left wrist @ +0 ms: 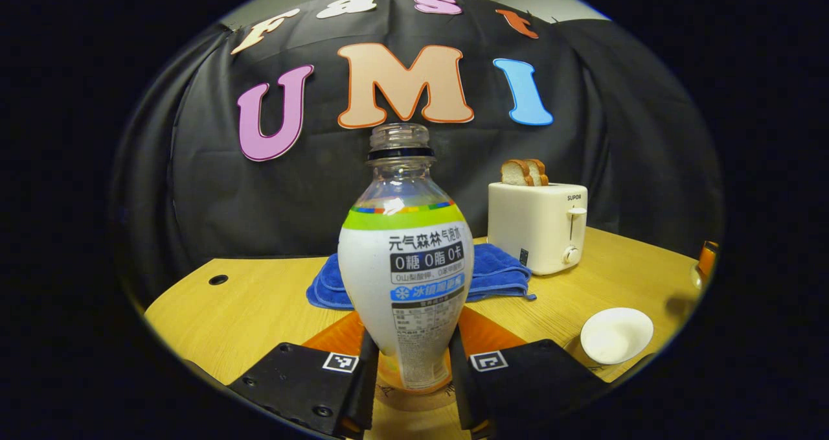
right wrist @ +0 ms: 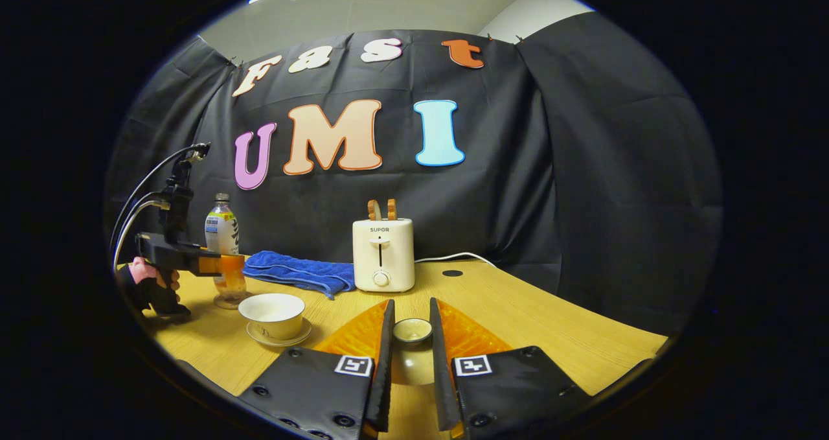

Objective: Open the teacup lid with one hand, grasp the water bottle and pour water into the teacup with the other hand; after pouring, place the water bottle on the coaster and then close the teacup lid.

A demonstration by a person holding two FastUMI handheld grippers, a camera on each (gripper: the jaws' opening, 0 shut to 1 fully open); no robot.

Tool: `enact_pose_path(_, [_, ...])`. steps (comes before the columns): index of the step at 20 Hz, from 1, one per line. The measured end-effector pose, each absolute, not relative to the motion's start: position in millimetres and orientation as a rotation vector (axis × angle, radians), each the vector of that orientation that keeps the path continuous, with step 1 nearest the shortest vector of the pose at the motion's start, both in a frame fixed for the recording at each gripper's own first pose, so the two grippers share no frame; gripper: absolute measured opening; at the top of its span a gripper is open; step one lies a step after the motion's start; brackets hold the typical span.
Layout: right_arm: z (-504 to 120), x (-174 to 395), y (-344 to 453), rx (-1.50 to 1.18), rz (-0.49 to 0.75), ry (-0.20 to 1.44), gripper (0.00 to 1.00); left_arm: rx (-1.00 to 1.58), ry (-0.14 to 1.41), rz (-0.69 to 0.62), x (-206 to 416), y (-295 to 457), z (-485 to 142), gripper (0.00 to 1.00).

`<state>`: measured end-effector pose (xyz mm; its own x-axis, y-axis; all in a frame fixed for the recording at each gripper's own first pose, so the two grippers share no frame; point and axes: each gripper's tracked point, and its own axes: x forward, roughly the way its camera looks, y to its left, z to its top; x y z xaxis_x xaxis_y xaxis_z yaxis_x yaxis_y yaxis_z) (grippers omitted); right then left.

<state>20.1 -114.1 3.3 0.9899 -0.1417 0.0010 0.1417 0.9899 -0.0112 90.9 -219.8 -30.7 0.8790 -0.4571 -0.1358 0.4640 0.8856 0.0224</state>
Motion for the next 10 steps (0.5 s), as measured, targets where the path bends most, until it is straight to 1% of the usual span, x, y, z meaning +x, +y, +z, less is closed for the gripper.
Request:
enact_pose_path(1, [3.1,19.8,-113.8,-0.011,-0.142,0.0,0.32,0.05,0.133,-0.483,92.0,-220.5,-33.2,0.47])
enact_pose_path(5, [3.2,19.8,-114.0,-0.011,-0.143,-0.001,0.33,0.03,0.144,-0.479,90.8,-221.8,-33.7,0.51])
enact_pose_path(6, [3.1,19.9,-114.2,-0.011,-0.143,-0.001,0.33,0.032,0.144,-0.474,90.9,-220.7,-33.8,0.54])
enact_pose_path(10, [3.1,19.5,-113.9,-0.011,-0.142,-0.001,0.33,0.022,0.145,-0.467,90.5,-221.0,-34.7,0.6])
